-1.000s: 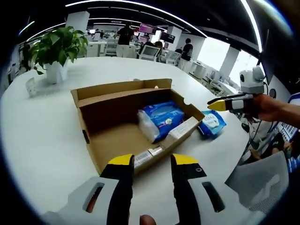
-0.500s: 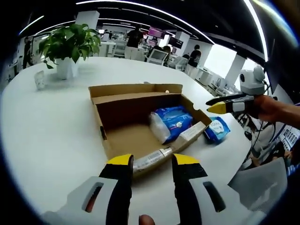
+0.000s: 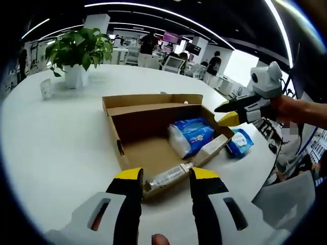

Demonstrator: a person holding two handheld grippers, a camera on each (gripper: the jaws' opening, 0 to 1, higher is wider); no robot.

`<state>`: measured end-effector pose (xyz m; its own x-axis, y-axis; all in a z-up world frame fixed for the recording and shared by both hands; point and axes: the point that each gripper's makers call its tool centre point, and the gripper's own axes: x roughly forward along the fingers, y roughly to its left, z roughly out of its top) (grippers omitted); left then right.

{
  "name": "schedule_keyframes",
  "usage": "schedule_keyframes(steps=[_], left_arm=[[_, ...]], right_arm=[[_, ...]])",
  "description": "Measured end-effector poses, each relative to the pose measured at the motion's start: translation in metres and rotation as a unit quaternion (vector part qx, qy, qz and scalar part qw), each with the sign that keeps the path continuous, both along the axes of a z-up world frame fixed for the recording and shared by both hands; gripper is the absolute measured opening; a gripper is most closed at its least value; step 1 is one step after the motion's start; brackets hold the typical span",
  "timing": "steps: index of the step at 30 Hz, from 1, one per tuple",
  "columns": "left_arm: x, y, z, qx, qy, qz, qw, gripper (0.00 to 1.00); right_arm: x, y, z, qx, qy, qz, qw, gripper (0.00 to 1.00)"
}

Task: Operate the shoe box by opening the lid, removing the specified soft item, and placing it in the target area until the item is outside and the box remains undamaged.

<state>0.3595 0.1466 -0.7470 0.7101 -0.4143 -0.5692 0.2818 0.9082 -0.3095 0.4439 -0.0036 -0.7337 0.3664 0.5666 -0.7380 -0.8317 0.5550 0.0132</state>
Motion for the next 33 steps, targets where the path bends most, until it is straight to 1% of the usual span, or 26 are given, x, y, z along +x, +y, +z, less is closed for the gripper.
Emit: schedule_keyframes(steps=[2, 4, 6, 11, 13, 15, 18, 20, 22, 24, 25, 26, 28, 30, 31, 32, 33], left_arm=[[-0.002, 0.000, -0.001, -0.001, 0.000, 0.000, 1.0000, 0.37], [-0.005, 0.001, -0.007, 0.010, 0.003, -0.007, 0.9999, 0.36], [-0.005, 0.003, -0.005, 0.007, -0.001, -0.007, 0.9999, 0.35], [-0.002, 0.004, -0.001, -0.003, -0.004, -0.001, 1.0000, 0.38], [-0.002, 0.003, 0.001, -0.003, -0.006, 0.000, 1.0000, 0.39], [-0.002, 0.003, 0.003, -0.004, -0.008, 0.000, 1.0000, 0.39], [-0.003, 0.002, 0.005, -0.003, -0.013, -0.001, 0.9999, 0.39], [-0.004, 0.002, 0.006, 0.000, -0.015, -0.001, 0.9999, 0.40], [-0.005, 0.003, 0.007, 0.000, -0.017, 0.000, 0.9999, 0.40], [-0.005, 0.004, 0.008, 0.000, -0.019, 0.002, 0.9998, 0.40], [-0.005, 0.004, 0.008, 0.004, -0.020, 0.002, 0.9998, 0.40], [-0.006, 0.004, 0.008, 0.007, -0.021, 0.001, 0.9997, 0.40], [-0.007, 0.005, 0.009, 0.013, -0.024, -0.001, 0.9996, 0.40], [-0.007, 0.005, 0.010, 0.014, -0.025, -0.001, 0.9996, 0.40], [-0.007, 0.006, 0.011, 0.013, -0.026, 0.001, 0.9996, 0.40], [-0.007, 0.006, 0.011, 0.012, -0.026, 0.003, 0.9996, 0.40], [-0.007, 0.007, 0.011, 0.012, -0.026, 0.003, 0.9996, 0.40]], right_arm=[[0.000, 0.003, -0.001, 0.001, 0.006, 0.001, 1.0000, 0.40], [0.000, 0.004, -0.004, -0.007, 0.010, 0.007, 0.9999, 0.40], [0.002, 0.004, -0.009, -0.016, 0.014, 0.017, 0.9996, 0.42], [0.008, 0.002, -0.015, -0.036, 0.017, 0.035, 0.9986, 0.45], [0.011, 0.000, -0.018, -0.062, 0.012, 0.061, 0.9961, 0.48], [0.014, 0.000, -0.022, -0.077, 0.011, 0.079, 0.9938, 0.50], [0.020, -0.001, -0.028, -0.091, 0.014, 0.095, 0.9912, 0.52], [0.027, -0.003, -0.035, -0.103, 0.017, 0.107, 0.9887, 0.53], [0.028, -0.002, -0.043, -0.121, 0.016, 0.138, 0.9829, 0.54], [0.028, -0.002, -0.052, -0.135, 0.025, 0.160, 0.9775, 0.58], [0.030, 0.000, -0.054, -0.139, 0.023, 0.167, 0.9758, 0.59], [0.031, 0.001, -0.057, -0.150, 0.018, 0.183, 0.9715, 0.60], [0.032, 0.004, -0.061, -0.160, 0.016, 0.197, 0.9672, 0.62], [0.030, 0.006, -0.065, -0.166, 0.021, 0.207, 0.9639, 0.64], [0.030, 0.007, -0.068, -0.173, 0.021, 0.216, 0.9608, 0.65], [0.030, 0.007, -0.071, -0.182, 0.017, 0.229, 0.9560, 0.66], [0.032, 0.007, -0.074, -0.185, 0.017, 0.232, 0.9548, 0.66]])
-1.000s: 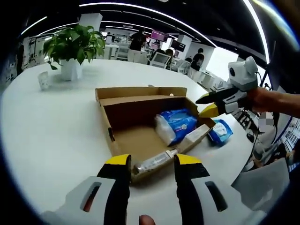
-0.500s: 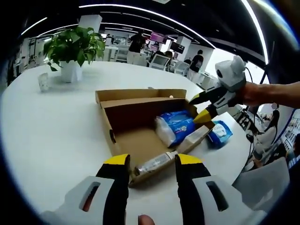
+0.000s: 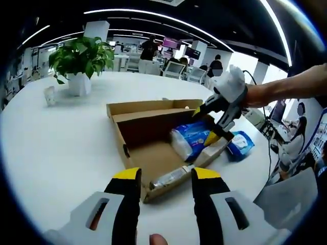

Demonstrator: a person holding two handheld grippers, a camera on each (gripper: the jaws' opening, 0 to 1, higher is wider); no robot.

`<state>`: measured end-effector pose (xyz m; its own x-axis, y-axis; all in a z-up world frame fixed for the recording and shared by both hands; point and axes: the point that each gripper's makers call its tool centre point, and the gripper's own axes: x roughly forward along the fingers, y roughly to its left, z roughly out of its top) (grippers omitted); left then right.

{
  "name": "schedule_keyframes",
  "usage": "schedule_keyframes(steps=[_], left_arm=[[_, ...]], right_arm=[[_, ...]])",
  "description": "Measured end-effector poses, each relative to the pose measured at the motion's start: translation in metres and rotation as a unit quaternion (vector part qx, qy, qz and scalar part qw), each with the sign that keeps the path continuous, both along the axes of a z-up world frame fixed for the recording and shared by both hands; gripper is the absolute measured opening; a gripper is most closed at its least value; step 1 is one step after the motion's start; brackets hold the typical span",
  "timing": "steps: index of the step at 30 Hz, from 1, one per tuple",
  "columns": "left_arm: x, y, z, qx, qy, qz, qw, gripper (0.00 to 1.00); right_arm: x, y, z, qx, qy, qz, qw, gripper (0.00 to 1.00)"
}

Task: Operate the shoe box by opening the lid, removing the specified soft item, and placing it in the target area until the item is outside and the box remains undamaged.

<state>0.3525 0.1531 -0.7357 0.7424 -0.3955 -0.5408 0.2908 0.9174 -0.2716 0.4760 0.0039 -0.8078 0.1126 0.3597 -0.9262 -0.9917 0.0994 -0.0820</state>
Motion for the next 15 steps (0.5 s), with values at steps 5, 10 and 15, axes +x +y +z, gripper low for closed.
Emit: schedule_keyframes(steps=[5, 10, 15], left_arm=[[-0.002, 0.000, -0.001, 0.028, -0.007, -0.010, 0.9995, 0.40], [0.000, 0.004, 0.000, 0.026, -0.008, -0.004, 0.9996, 0.40], [-0.001, 0.006, -0.001, 0.030, -0.006, -0.001, 0.9995, 0.39]], right_arm=[[0.006, -0.002, -0.021, -0.030, 0.018, 0.022, 0.9991, 0.66], [0.007, -0.002, -0.034, -0.048, 0.030, 0.031, 0.9979, 0.64], [0.006, -0.003, -0.052, -0.080, 0.030, 0.049, 0.9952, 0.63]])
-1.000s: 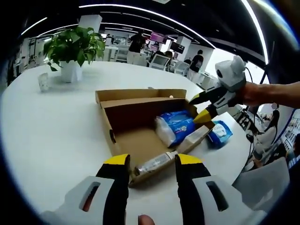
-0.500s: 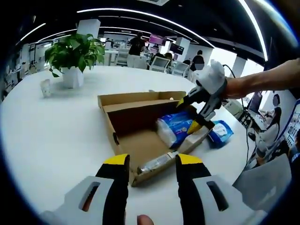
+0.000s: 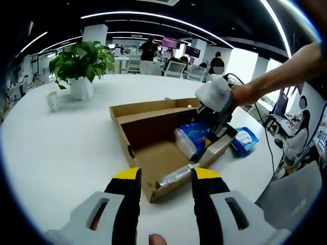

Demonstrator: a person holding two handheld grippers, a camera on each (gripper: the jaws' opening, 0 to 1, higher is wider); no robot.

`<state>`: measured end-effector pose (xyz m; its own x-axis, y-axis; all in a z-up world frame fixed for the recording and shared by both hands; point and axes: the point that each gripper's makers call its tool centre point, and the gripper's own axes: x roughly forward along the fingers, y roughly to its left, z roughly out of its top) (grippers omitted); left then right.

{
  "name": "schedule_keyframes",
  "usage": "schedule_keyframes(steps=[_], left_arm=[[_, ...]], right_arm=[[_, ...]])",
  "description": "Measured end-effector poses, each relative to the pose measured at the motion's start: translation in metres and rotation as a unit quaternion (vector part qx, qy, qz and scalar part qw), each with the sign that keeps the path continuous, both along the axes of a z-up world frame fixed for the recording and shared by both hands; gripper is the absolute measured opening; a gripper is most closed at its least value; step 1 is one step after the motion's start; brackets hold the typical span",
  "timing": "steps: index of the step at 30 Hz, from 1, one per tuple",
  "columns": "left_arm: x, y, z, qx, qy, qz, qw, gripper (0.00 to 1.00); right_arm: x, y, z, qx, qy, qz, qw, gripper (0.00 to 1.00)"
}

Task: Operate the shoe box by opening the lid, removing the specified soft item, and placing it in the target area until the item is outside and the box remains undamaged.

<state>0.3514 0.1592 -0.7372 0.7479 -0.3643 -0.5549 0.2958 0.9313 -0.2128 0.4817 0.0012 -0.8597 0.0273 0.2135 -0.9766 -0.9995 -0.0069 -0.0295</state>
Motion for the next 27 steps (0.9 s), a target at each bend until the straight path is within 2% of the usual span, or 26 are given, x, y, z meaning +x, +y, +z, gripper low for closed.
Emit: schedule_keyframes(steps=[5, 8, 10, 12, 17, 20, 27], left_arm=[[0.000, 0.004, -0.002, 0.000, 0.004, 0.007, 1.0000, 0.40], [0.001, 0.003, -0.004, -0.001, 0.005, 0.006, 1.0000, 0.39], [0.000, 0.001, -0.009, 0.001, 0.012, 0.003, 0.9999, 0.39], [-0.002, 0.002, -0.011, 0.002, 0.017, 0.003, 0.9999, 0.39], [-0.001, 0.006, -0.011, 0.000, 0.017, 0.011, 0.9998, 0.38], [-0.002, 0.005, -0.013, 0.006, 0.019, 0.007, 0.9998, 0.38], [-0.003, 0.004, -0.016, 0.004, 0.024, 0.006, 0.9997, 0.38]], right_arm=[[0.000, -0.001, -0.002, -0.010, 0.003, 0.002, 0.9999, 0.63], [-0.002, -0.001, -0.001, 0.001, 0.001, 0.001, 1.0000, 0.62], [-0.005, 0.000, 0.001, 0.004, -0.003, -0.004, 1.0000, 0.56], [-0.005, 0.001, 0.005, 0.011, -0.022, -0.004, 0.9997, 0.43], [-0.007, 0.001, 0.010, 0.028, -0.025, -0.015, 0.9992, 0.34], [-0.009, 0.004, 0.019, 0.042, -0.027, -0.023, 0.9985, 0.32], [-0.011, 0.008, 0.035, 0.061, -0.036, -0.010, 0.9974, 0.32]])
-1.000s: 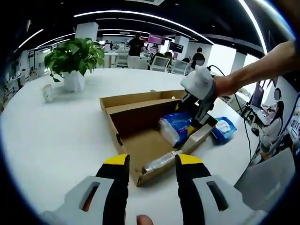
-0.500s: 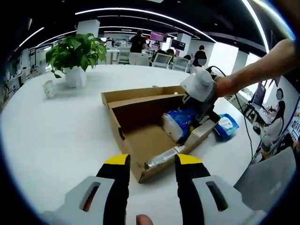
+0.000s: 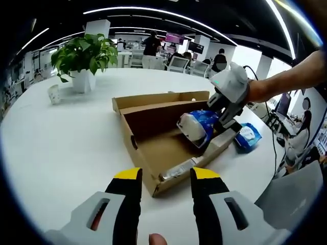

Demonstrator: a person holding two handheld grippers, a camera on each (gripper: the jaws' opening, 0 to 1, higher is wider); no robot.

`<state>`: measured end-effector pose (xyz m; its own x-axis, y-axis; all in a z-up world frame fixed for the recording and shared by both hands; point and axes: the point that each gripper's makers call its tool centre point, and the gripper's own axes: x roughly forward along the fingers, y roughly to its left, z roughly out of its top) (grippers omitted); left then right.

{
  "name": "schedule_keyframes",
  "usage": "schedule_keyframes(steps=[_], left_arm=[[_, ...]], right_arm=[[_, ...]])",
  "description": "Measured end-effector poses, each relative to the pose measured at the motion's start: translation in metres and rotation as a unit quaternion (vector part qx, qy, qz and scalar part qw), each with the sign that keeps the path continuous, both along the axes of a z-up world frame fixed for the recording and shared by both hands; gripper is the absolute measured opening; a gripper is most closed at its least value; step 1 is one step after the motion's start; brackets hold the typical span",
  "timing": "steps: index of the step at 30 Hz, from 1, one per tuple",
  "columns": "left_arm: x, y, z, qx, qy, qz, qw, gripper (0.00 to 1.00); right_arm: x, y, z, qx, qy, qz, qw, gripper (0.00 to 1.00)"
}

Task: Operate the shoe box by opening the lid, removing the specified soft item, and placing it in the target area until the item is outside and the box remains undamaged.

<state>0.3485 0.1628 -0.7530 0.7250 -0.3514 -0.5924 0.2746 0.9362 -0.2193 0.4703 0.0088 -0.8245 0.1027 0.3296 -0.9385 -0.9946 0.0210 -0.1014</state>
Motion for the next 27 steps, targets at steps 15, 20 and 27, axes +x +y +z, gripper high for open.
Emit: schedule_keyframes(steps=[15, 20, 27], left_arm=[[-0.001, -0.006, 0.003, -0.004, -0.007, -0.010, 0.9999, 0.38], [-0.003, -0.009, 0.003, -0.004, -0.005, -0.016, 0.9999, 0.38], [-0.003, -0.011, 0.005, -0.001, -0.009, -0.022, 0.9997, 0.38]], right_arm=[[-0.001, -0.004, 0.039, 0.015, -0.030, -0.006, 0.9994, 0.33], [-0.005, -0.006, 0.054, 0.017, -0.041, 0.000, 0.9990, 0.33], [-0.003, -0.010, 0.074, 0.021, -0.060, 0.003, 0.9980, 0.33]])
